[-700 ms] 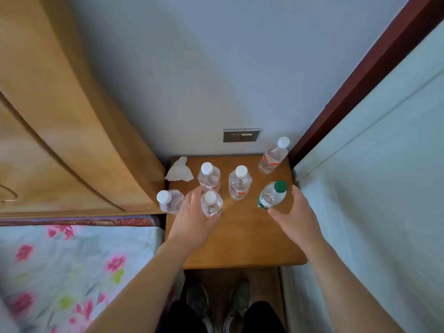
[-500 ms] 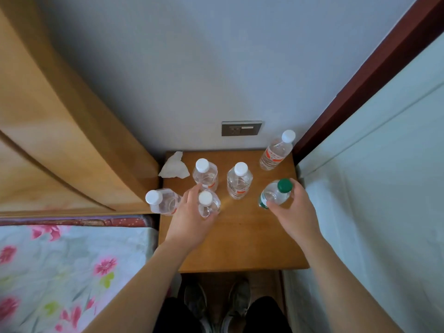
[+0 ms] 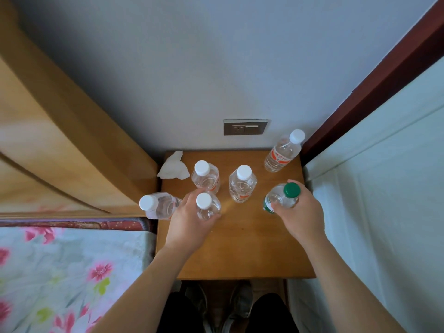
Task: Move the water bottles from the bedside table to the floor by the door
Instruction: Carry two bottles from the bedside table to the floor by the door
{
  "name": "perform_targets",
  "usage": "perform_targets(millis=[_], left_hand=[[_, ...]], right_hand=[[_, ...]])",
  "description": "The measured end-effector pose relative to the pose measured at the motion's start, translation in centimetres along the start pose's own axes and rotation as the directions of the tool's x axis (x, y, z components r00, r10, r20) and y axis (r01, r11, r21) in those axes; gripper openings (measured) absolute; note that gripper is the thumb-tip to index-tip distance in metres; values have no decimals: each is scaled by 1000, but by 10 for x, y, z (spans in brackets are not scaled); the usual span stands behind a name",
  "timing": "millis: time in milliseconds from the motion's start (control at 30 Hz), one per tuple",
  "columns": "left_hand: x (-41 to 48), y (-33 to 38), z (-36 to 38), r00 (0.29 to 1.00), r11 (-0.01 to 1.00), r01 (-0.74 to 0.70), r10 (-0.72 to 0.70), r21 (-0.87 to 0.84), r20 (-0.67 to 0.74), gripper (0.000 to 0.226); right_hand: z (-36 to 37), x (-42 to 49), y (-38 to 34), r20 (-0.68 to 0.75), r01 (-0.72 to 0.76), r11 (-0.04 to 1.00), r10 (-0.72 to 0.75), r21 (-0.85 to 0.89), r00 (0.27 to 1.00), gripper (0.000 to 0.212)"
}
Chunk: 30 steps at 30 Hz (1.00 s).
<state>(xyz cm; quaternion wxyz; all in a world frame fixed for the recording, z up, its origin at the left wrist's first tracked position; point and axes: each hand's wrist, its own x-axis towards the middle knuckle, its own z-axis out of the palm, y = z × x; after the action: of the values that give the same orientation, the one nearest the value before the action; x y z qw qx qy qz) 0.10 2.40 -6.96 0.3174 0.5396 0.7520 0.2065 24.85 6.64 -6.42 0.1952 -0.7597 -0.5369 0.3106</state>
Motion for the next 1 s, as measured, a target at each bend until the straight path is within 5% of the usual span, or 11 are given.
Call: perform_targets(millis=[400, 1000], left_hand=[[-24, 46, -65, 1000, 999, -30, 30, -38, -4, 65], [-86, 133, -199, 945, 945, -316, 321, -82, 60, 49]], right_hand=[[-53, -37, -55, -47, 34, 999, -33, 31, 998, 54], [-173, -194, -153, -262, -9, 992, 42, 128, 964, 43]])
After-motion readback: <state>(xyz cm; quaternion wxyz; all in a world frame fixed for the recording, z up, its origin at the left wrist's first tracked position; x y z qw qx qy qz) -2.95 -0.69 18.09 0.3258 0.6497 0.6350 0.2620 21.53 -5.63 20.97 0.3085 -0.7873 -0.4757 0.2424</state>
